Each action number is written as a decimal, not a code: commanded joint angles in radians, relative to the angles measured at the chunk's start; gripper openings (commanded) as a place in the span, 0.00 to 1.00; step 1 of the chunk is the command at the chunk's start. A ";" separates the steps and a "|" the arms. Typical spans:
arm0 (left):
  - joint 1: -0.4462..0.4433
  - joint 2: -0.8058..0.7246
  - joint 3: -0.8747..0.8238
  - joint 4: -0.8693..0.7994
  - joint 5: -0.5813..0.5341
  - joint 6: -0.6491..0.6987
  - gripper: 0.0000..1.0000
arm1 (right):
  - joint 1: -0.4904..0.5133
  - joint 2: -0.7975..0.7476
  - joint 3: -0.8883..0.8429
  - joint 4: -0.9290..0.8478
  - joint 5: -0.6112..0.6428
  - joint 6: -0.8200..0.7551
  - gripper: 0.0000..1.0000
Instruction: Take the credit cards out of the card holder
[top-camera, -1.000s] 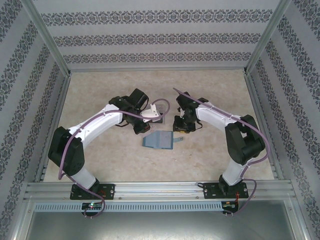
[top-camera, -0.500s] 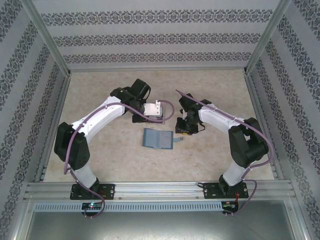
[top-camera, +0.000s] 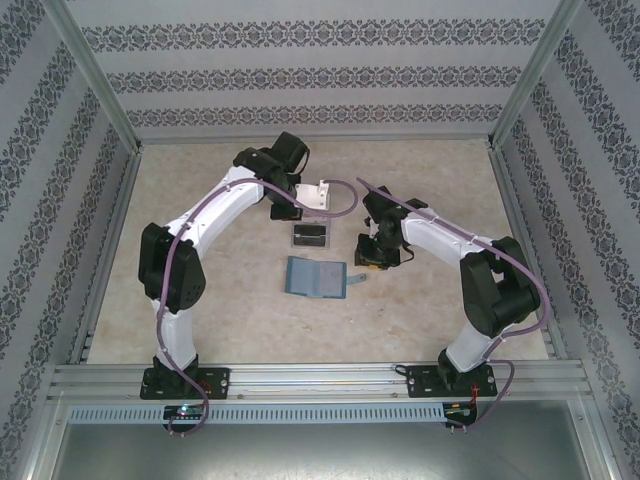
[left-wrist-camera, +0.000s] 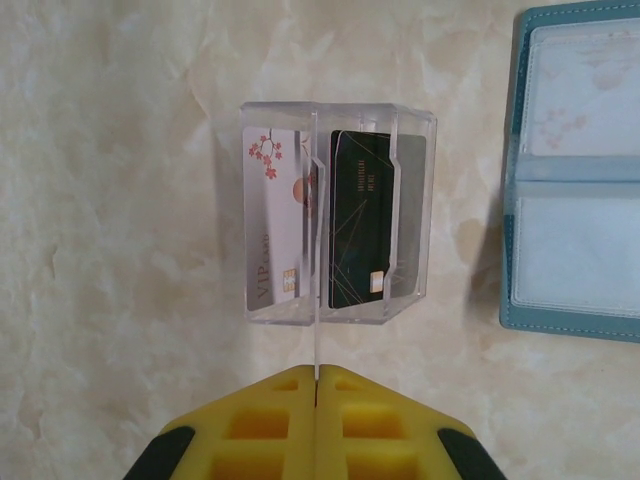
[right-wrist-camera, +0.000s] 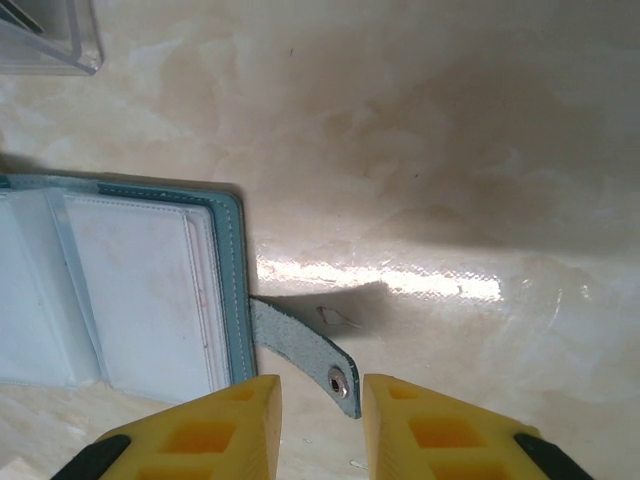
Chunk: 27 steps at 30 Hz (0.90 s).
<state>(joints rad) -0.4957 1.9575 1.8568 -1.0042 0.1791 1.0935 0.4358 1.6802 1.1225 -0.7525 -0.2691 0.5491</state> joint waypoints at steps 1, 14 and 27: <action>0.009 0.046 0.065 -0.094 0.027 0.051 0.00 | -0.011 -0.033 -0.018 -0.026 0.016 -0.014 0.29; 0.009 0.167 0.188 -0.107 0.022 0.079 0.00 | -0.025 -0.027 -0.028 -0.022 0.013 -0.006 0.29; 0.009 0.281 0.322 -0.173 0.023 0.076 0.00 | -0.036 0.015 -0.018 -0.011 0.000 -0.010 0.28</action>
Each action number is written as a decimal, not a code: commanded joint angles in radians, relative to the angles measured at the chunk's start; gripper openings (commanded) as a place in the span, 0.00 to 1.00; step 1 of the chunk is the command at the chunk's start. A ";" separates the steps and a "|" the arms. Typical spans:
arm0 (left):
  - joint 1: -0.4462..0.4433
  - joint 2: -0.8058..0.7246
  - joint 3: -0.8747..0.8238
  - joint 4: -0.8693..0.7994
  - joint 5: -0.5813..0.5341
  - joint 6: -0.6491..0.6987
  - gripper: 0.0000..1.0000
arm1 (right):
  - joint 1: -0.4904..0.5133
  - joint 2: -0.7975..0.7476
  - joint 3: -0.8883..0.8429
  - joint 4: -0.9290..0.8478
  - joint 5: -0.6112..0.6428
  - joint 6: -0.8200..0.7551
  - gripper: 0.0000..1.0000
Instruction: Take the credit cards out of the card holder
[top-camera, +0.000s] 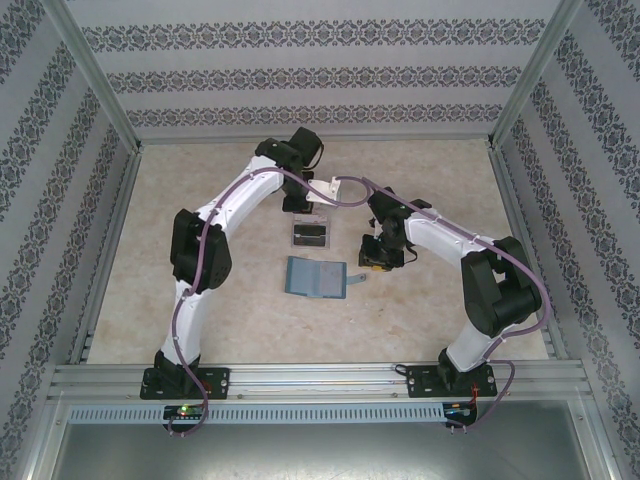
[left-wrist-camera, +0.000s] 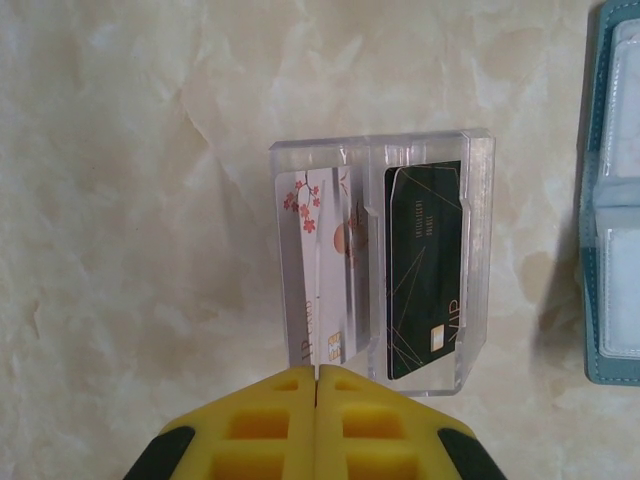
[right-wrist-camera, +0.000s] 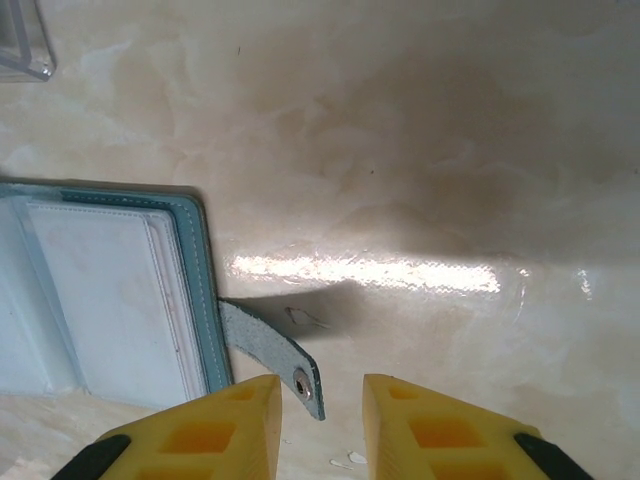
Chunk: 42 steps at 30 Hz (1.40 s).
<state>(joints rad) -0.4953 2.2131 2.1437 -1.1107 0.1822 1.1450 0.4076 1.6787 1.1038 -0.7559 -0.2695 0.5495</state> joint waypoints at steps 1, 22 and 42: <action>0.008 0.032 0.040 -0.071 0.017 0.025 0.00 | -0.009 0.019 0.000 -0.005 -0.001 -0.011 0.28; 0.009 0.073 0.090 -0.059 0.003 0.002 0.19 | -0.013 0.025 0.008 -0.007 -0.007 -0.012 0.29; 0.009 -0.026 0.126 0.075 -0.106 -0.654 0.12 | 0.036 0.024 0.027 0.022 -0.009 0.016 0.28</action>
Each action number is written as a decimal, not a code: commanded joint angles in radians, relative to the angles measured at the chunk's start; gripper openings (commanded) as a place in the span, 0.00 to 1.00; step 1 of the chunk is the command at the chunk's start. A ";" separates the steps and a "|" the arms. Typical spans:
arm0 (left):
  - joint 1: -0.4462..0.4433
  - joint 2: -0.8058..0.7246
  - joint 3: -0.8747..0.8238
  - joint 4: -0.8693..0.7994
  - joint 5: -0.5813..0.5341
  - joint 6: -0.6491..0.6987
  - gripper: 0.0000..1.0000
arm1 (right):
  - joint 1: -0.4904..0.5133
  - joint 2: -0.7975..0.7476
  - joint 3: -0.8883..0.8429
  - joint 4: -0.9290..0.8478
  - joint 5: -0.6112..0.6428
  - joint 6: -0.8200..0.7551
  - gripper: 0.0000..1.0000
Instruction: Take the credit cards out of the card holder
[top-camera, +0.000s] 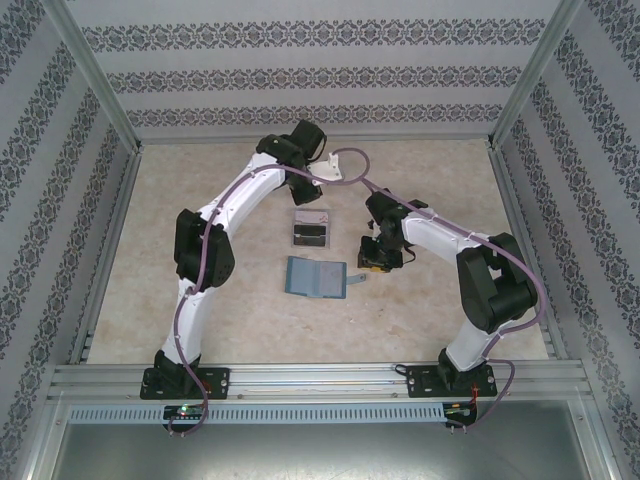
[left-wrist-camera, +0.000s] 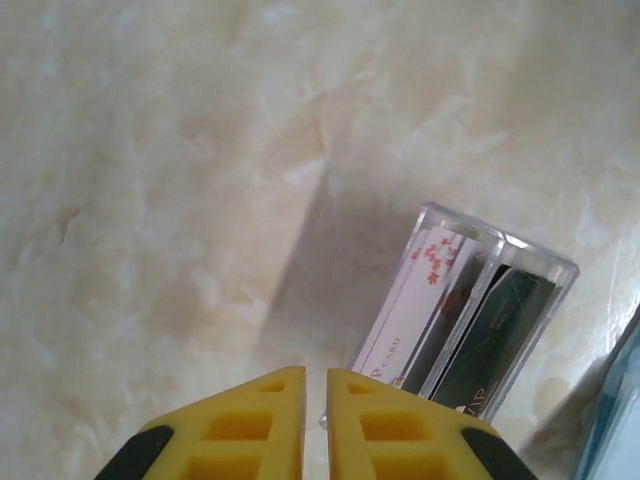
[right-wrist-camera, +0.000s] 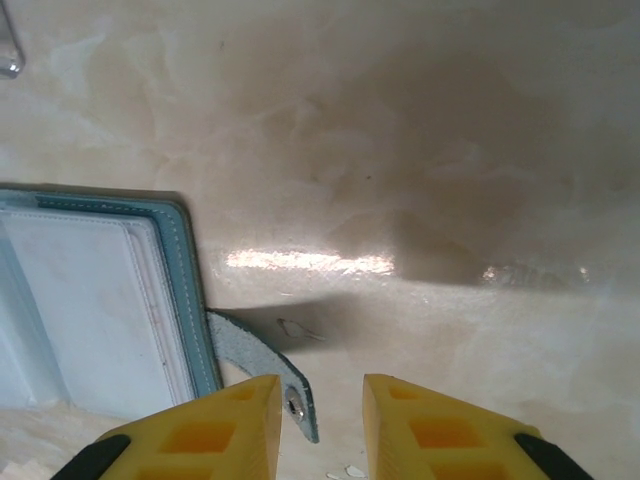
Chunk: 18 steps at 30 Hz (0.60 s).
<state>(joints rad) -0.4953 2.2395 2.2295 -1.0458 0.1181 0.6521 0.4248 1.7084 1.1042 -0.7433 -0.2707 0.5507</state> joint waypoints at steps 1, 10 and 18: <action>0.009 -0.055 0.043 -0.002 -0.038 -0.192 0.12 | 0.026 -0.005 0.031 0.013 -0.009 0.017 0.29; 0.004 -0.147 -0.081 0.018 0.007 -0.508 0.03 | 0.069 0.008 0.043 0.039 -0.027 0.036 0.29; 0.013 -0.340 -0.415 0.319 0.001 -0.776 0.00 | 0.091 -0.001 0.031 0.047 -0.032 0.042 0.29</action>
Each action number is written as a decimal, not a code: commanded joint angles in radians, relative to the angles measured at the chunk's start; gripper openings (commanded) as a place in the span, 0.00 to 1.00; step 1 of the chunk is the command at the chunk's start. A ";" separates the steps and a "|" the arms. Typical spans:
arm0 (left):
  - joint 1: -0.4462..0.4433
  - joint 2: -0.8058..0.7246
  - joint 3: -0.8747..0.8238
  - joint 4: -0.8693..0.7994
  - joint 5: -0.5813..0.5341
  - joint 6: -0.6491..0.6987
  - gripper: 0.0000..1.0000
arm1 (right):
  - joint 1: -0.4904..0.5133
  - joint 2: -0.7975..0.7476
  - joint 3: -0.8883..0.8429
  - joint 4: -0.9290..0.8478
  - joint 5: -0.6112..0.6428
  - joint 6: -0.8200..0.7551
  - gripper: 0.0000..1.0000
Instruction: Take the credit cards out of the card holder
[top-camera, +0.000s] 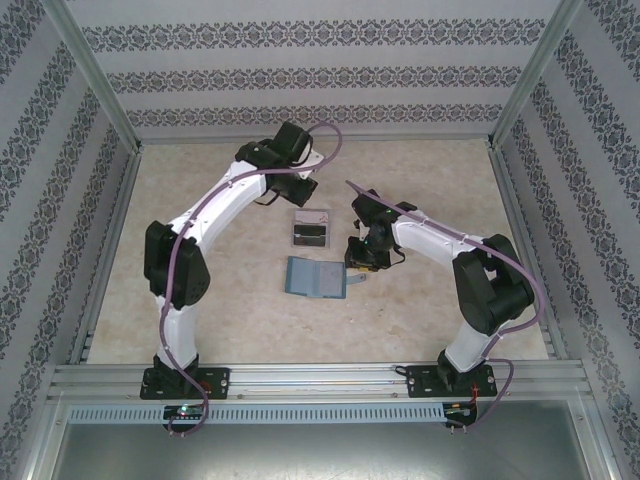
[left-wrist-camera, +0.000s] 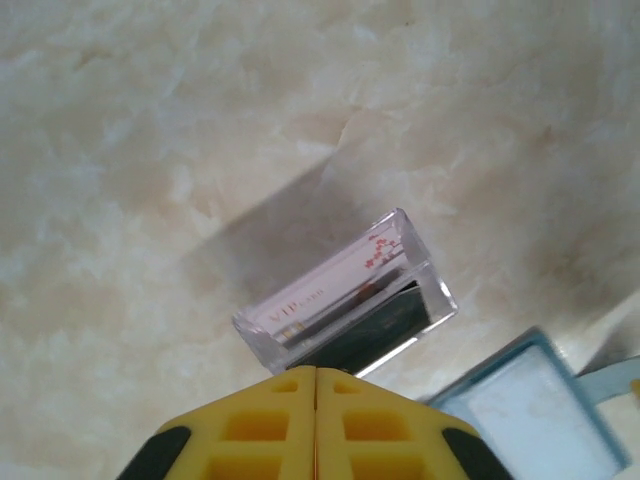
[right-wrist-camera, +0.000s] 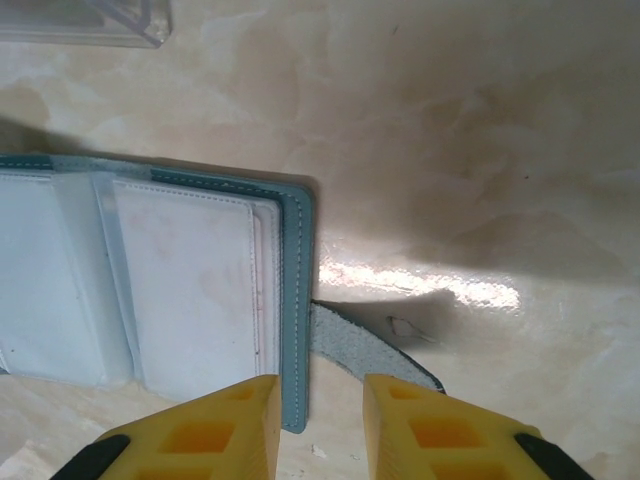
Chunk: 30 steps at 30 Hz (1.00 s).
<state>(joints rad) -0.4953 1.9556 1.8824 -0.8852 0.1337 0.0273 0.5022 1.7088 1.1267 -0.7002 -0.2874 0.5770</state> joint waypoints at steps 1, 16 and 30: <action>0.013 -0.068 -0.094 0.185 -0.030 -0.166 0.00 | 0.016 -0.003 0.007 0.005 -0.014 0.015 0.29; 0.028 -0.331 -0.479 0.562 -0.161 -0.289 0.00 | 0.039 -0.001 0.001 0.028 -0.032 0.031 0.29; -0.063 -0.253 -0.411 0.149 -0.181 -0.563 0.20 | 0.041 0.036 -0.029 0.062 -0.058 0.031 0.29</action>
<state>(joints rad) -0.5163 1.7088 1.4750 -0.6327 0.0151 -0.4377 0.5396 1.7290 1.1145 -0.6422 -0.3309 0.5999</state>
